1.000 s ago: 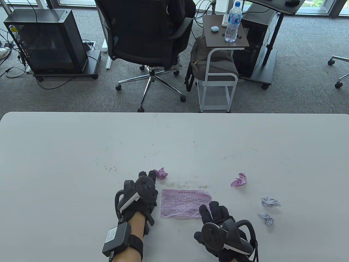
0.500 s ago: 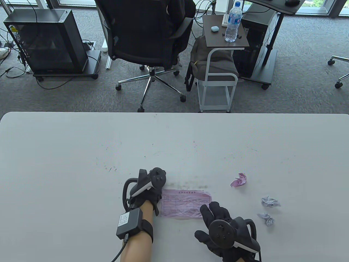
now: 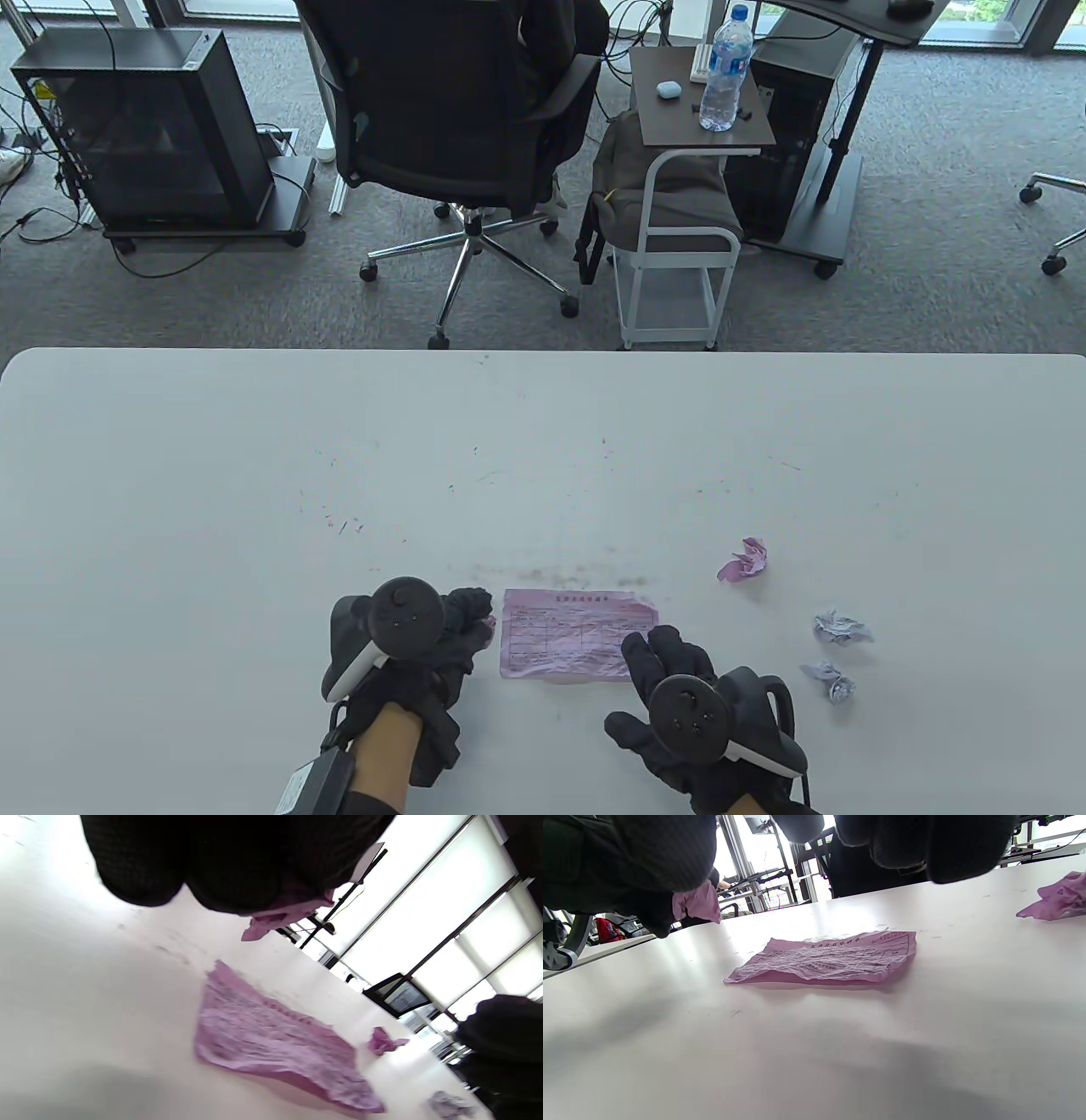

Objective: Flatten crumpled invoices and stack

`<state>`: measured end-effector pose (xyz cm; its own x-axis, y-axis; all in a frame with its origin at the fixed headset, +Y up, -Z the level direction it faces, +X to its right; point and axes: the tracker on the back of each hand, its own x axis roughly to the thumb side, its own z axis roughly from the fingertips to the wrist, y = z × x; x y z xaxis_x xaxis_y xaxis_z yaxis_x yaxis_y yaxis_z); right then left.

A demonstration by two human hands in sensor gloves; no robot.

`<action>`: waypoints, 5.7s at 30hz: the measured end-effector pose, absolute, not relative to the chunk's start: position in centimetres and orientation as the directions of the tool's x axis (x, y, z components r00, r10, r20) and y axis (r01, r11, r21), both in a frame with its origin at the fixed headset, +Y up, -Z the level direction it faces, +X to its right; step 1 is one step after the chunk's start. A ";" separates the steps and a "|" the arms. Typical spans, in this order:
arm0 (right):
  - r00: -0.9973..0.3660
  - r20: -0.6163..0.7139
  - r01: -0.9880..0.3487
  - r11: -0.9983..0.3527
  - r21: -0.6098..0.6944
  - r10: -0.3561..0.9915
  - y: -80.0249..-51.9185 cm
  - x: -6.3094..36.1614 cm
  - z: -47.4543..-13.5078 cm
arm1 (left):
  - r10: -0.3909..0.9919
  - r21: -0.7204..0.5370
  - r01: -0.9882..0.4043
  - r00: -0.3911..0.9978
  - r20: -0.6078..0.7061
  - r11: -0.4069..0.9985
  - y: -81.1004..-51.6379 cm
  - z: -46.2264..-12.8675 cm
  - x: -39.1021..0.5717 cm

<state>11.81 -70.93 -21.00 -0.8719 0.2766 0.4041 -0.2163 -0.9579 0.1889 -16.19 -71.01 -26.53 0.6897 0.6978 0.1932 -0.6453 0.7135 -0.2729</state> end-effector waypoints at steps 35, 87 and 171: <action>-0.372 0.454 -0.855 -0.489 0.172 0.810 -69.5 12.9 -19.9 | 0.950 -0.482 -0.819 0.252 0.186 0.312 -72.3 -21.3 -11.0; -0.519 0.381 -0.731 -0.628 0.266 0.765 -69.3 13.8 -20.3 | 0.856 -0.522 -0.688 0.322 0.404 0.505 -71.8 -21.1 -10.0; -0.588 0.490 -0.644 -0.739 0.198 0.644 -70.4 11.8 -20.4 | 0.817 -0.447 -0.688 0.433 0.380 0.572 -71.5 -21.1 -10.3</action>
<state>11.77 -70.44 -20.42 -0.5880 0.6436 0.4900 -0.6438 -0.7391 0.1982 -10.32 -71.47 -21.14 0.4330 0.8173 0.3801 -0.6878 0.5721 -0.4468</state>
